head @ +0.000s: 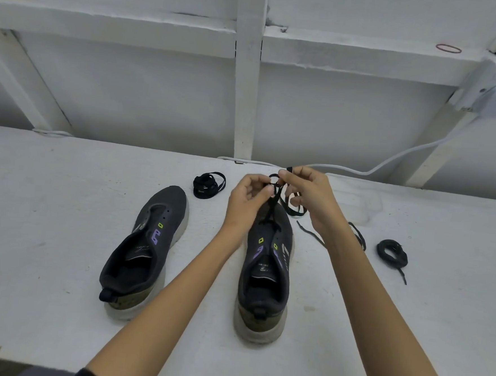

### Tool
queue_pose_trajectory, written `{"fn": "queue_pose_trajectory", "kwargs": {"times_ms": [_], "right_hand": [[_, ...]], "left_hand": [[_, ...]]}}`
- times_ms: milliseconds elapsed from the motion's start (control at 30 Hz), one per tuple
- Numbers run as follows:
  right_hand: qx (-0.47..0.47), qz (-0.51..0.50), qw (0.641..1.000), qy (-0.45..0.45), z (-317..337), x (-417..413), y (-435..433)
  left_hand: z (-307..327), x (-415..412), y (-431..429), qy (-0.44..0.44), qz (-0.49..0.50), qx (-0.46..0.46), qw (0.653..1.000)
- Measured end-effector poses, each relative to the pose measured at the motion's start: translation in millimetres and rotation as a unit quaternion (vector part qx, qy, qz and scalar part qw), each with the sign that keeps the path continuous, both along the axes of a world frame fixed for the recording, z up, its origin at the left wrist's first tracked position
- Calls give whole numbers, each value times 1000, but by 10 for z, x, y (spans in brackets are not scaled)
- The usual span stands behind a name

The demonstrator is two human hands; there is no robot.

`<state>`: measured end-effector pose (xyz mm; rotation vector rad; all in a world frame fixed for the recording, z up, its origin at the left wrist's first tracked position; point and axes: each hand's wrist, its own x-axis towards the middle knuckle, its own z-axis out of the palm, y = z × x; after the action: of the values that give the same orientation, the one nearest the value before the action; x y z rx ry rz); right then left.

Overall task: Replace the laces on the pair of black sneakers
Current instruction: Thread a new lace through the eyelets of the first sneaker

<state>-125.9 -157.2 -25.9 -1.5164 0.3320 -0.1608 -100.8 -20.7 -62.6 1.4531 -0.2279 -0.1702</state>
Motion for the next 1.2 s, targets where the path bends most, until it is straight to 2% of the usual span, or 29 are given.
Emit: {"fn": "queue_pose_trajectory", "kwargs": {"times_ms": [100, 167, 267, 367, 467, 533, 600, 667, 700, 767, 833, 967, 1000, 1100, 1167, 1200], "right_hand": [[47, -54, 997, -13, 30, -122, -108], [72, -103, 992, -19, -2, -266, -227], [57, -192, 980, 7, -167, -521, -436], [22, -292, 956, 30, -410, -710, -658], [-62, -336, 939, 42, -598, -853, -818], [-149, -298, 939, 79, -648, -914, -894], [-240, -177, 941, 158, -632, -926, -918], [-336, -69, 911, 231, -572, -887, -895], [-379, -51, 890, 246, -540, -838, -880], [-437, -56, 867, 235, -450, -685, -816], [-457, -55, 868, 185, -377, -448, -752], [-463, 2, 881, 98, -390, 182, -560], [-475, 26, 876, 80, -436, 334, -490], [-545, 121, 828, 56, -639, 696, -290], [-590, 184, 782, 82, -796, 826, -224], [-598, 194, 772, 94, -867, 861, -230]], "left_hand": [[148, 35, 117, 38, 23, -69, 997], [156, 59, 281, 54, 52, -68, 995], [49, 107, 616, 61, 127, 5, 990], [-60, 154, 908, 27, 215, 92, 972], [-104, 173, 1065, -11, 290, 155, 944], [-130, 187, 1100, -43, 306, 180, 934], [-174, 214, 1092, -79, 287, 251, 921], [-228, 227, 1047, -90, 262, 335, 900], [-239, 221, 1013, -97, 261, 368, 887], [-225, 226, 916, -138, 273, 412, 858], [-214, 307, 772, -187, 254, 435, 843], [-271, 574, 332, -232, 80, 427, 870], [-322, 631, 220, -233, 21, 442, 866], [-511, 748, -1, -203, -105, 532, 815], [-623, 797, -12, -196, -111, 565, 794], [-663, 808, 8, -207, -106, 577, 783]]}}
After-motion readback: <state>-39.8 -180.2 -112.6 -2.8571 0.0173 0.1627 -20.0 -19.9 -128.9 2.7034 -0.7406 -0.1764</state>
